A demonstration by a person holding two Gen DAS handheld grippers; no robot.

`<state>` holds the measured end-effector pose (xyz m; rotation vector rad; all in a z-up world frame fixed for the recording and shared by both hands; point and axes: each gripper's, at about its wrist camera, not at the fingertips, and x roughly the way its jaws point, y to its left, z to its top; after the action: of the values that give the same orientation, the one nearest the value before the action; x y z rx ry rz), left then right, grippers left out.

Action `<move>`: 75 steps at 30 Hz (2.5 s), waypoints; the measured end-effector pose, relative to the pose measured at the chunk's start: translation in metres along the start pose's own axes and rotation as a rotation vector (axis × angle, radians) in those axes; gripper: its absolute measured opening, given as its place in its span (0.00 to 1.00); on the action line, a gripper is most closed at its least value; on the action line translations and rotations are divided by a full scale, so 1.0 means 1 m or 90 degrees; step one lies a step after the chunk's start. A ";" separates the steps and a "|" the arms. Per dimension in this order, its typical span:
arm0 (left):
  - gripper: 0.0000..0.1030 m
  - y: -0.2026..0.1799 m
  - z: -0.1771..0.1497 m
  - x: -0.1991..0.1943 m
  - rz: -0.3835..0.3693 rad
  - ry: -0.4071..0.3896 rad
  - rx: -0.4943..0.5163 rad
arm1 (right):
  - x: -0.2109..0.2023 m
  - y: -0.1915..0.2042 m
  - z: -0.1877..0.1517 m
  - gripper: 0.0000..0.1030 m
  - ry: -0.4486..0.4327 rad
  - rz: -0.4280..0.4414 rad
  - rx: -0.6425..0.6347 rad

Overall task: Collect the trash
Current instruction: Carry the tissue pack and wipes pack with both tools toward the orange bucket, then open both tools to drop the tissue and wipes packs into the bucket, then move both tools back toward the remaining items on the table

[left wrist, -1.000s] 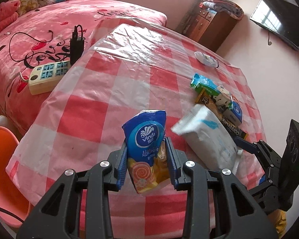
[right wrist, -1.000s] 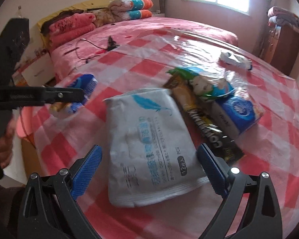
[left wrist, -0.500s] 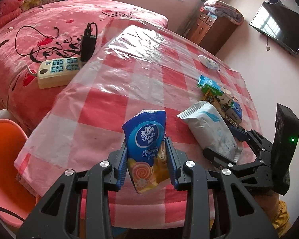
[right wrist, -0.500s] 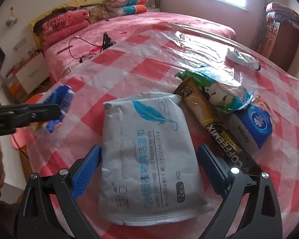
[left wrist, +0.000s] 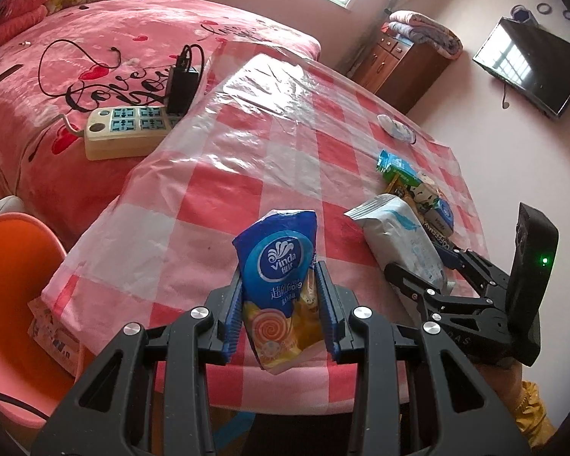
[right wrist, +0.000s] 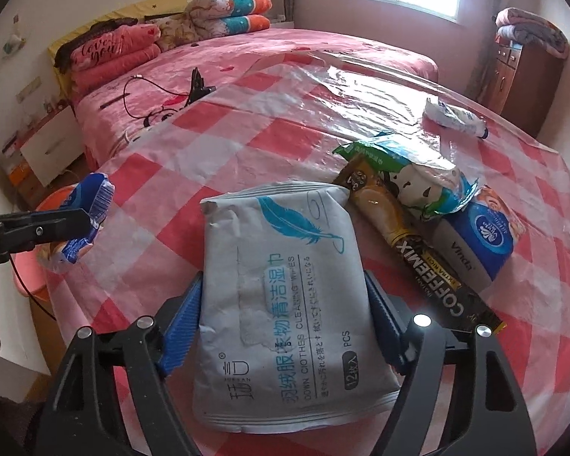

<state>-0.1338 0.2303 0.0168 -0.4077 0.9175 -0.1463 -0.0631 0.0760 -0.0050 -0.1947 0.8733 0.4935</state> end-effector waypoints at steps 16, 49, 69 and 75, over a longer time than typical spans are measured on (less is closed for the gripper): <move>0.36 0.049 -0.006 -0.045 0.020 -0.056 -0.058 | -0.028 0.045 0.035 0.75 -0.046 0.122 0.039; 0.78 0.218 -0.048 -0.121 0.254 -0.139 -0.282 | 0.016 0.235 0.081 0.90 0.016 0.318 -0.078; 0.85 0.081 0.003 -0.091 0.146 -0.138 -0.040 | -0.068 0.086 0.034 0.90 -0.043 0.075 0.049; 0.85 0.029 0.008 -0.084 0.105 -0.135 0.023 | -0.094 0.045 0.018 0.90 -0.058 0.027 0.077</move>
<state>-0.1798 0.2836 0.0716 -0.3067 0.7347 0.0313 -0.1237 0.0904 0.0802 -0.0437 0.8161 0.4835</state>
